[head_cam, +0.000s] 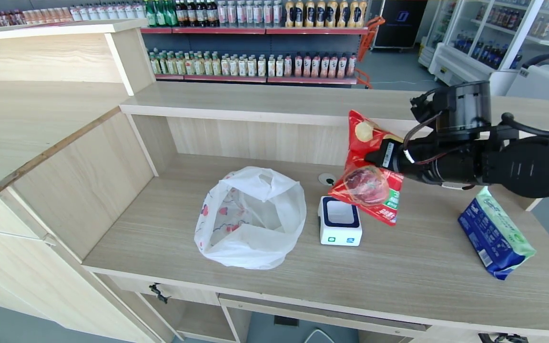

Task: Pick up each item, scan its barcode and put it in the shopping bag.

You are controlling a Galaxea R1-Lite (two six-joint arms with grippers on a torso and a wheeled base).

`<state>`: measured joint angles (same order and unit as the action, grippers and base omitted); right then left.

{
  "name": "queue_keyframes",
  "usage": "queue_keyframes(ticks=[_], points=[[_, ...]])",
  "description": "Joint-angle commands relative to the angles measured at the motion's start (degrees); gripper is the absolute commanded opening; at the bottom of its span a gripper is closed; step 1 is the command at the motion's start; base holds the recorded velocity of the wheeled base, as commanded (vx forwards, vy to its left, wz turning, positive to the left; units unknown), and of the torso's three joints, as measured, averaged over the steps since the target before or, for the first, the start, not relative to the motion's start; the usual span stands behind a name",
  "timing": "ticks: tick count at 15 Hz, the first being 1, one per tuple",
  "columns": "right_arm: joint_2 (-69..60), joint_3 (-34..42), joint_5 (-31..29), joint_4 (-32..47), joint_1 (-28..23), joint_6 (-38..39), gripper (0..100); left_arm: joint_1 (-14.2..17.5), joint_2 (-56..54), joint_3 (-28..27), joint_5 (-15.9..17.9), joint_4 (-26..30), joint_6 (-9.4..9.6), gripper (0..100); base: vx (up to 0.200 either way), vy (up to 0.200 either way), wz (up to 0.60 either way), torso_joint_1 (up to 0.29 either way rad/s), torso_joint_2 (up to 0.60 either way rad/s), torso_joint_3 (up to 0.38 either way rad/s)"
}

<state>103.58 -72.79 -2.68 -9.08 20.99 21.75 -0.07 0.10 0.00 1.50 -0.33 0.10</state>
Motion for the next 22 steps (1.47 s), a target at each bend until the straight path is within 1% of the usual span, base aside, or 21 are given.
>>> queue_keyframes(ticks=[1,2,3,4,6,7,12,15,18,22], points=[[-8.05,2.04,6.99,-3.05,-2.01,-10.59,0,-0.01,-0.01,0.0,-0.09,-0.02,-0.01,0,0.0,0.0,0.0,0.0,0.0,0.0],[-8.57,2.65,7.87,-4.19,-3.85,-17.0,0,-0.01,0.08,0.0,-0.01,-0.02,-0.01,0,0.0,0.0,0.0,0.0,0.0,0.0],[-9.19,3.53,8.31,-5.51,-5.88,-21.04,0,-0.01,0.08,0.0,-0.01,-0.02,-0.01,0,0.0,0.0,0.0,0.0,0.0,0.0],[-9.54,3.88,9.8,-6.12,-7.72,-21.92,0,-0.01,-0.01,0.0,-0.01,-0.02,-0.01,0,0.0,0.0,0.0,0.0,0.0,0.0],[-10.6,3.97,15.16,-6.12,-11.15,-23.33,0,-0.01,0.08,0.0,-0.01,-0.02,-0.01,0,0.0,0.0,0.0,0.0,0.0,0.0],[-11.21,4.41,15.95,-6.12,-11.76,-24.21,0,-0.01,-0.01,0.0,-0.09,-0.02,-0.01,0,0.0,0.0,0.0,0.0,0.0,0.0],[-15.34,8.81,18.85,-6.21,-12.12,-24.47,0,-0.01,-0.01,0.0,-0.01,-0.02,-0.01,0,0.0,0.0,0.0,0.0,0.0,0.0],[-15.69,9.77,18.94,-6.21,-12.12,-24.47,0,-0.01,0.08,0.0,-0.01,-0.02,-0.01,0,0.0,0.0,0.0,0.0,0.0,0.0],[-17.19,11.18,19.47,-5.86,-12.03,-26.05,0,-0.01,0.08,0.0,-0.09,-0.02,-0.01,0,0.0,0.0,0.0,0.0,0.0,0.0],[-17.89,13.02,19.47,-6.12,-12.03,-27.2,0,-0.01,-0.01,0.0,-0.09,-0.02,-0.01,0,0.0,0.0,0.0,-0.14,0.38,0.248]])
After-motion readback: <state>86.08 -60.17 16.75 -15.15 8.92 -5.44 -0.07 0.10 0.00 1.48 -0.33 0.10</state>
